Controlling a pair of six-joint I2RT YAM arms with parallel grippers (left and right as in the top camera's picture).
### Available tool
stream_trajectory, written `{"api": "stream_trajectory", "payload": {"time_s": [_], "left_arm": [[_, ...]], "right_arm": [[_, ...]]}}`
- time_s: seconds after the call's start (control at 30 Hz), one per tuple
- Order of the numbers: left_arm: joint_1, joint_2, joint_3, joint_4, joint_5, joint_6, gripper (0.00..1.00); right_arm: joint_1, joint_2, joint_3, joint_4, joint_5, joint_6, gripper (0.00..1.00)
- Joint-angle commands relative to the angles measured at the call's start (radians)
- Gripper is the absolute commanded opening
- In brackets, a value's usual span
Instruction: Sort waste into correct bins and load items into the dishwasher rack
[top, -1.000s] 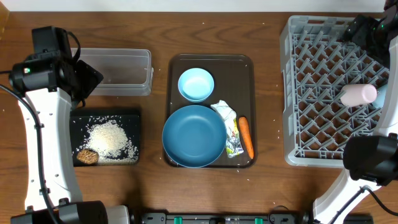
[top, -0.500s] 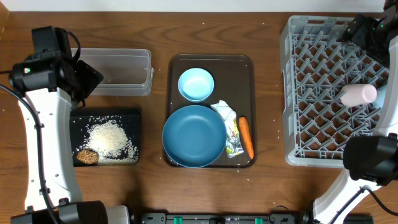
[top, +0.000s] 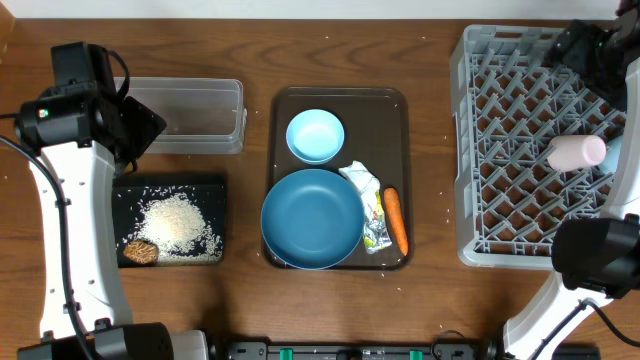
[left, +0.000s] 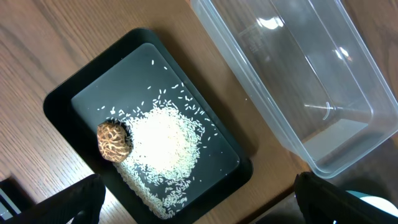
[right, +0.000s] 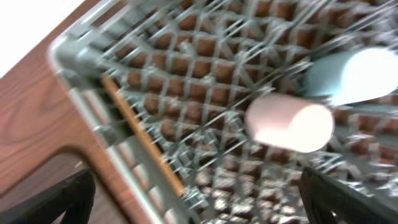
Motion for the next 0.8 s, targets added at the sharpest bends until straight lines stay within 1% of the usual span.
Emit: {"api": "stream_trajectory", "payload": {"time_s": [0.0, 0.03, 0.07, 0.13, 0.23, 0.3, 0.37, 0.43, 0.53, 0.63, 0.77], "left_arm": [[0.002, -0.015, 0.013, -0.003, -0.009, -0.016, 0.98], [0.002, -0.015, 0.013, -0.003, -0.009, -0.016, 0.98], [0.002, -0.015, 0.013, -0.003, -0.009, -0.016, 0.98], [0.002, -0.015, 0.013, -0.003, -0.009, -0.016, 0.98], [0.002, -0.015, 0.013, -0.003, -0.009, -0.016, 0.98], [0.002, -0.015, 0.013, -0.003, -0.009, -0.016, 0.98], [0.002, -0.015, 0.013, -0.003, -0.009, -0.016, 0.98], [0.002, -0.015, 0.013, -0.003, -0.009, -0.016, 0.98], [0.002, -0.015, 0.013, -0.003, -0.009, -0.016, 0.98], [0.002, -0.015, 0.013, -0.003, -0.009, -0.016, 0.98], [0.002, -0.015, 0.013, -0.003, -0.009, -0.016, 0.98]], "right_arm": [[-0.002, 0.007, -0.001, -0.019, -0.322, 0.032, 0.99], [0.003, 0.007, -0.001, -0.011, -0.408, 0.015, 0.99], [0.014, 0.007, -0.001, 0.001, -0.482, -0.037, 0.99], [0.055, 0.007, -0.001, 0.018, -0.574, -0.180, 0.99], [0.169, 0.010, -0.001, -0.003, -0.571, -0.365, 0.99], [0.270, 0.015, -0.003, -0.008, -0.541, -0.452, 0.98], [0.367, 0.021, -0.015, 0.012, -0.502, -0.478, 0.97], [0.479, 0.034, -0.028, 0.048, -0.428, -0.483, 0.99], [0.620, 0.056, -0.031, 0.090, -0.299, -0.485, 0.99], [0.734, 0.069, -0.033, 0.126, -0.286, -0.490, 0.99], [0.887, 0.095, -0.033, 0.101, -0.285, -0.652, 0.99]]}}
